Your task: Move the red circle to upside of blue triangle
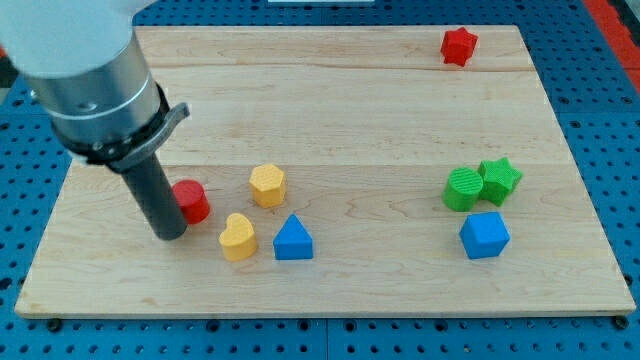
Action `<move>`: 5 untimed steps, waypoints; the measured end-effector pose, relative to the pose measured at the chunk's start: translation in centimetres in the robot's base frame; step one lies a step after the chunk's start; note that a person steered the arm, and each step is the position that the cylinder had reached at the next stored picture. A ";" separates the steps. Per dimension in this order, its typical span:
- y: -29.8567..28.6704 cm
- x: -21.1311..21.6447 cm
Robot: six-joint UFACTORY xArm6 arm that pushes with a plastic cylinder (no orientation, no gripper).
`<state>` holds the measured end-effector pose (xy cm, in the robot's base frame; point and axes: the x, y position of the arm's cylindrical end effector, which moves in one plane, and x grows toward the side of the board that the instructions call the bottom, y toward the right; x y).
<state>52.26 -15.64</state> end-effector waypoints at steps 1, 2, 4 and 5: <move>1.7 -3.8; 2.2 -7.8; 9.4 -13.7; 13.4 -16.5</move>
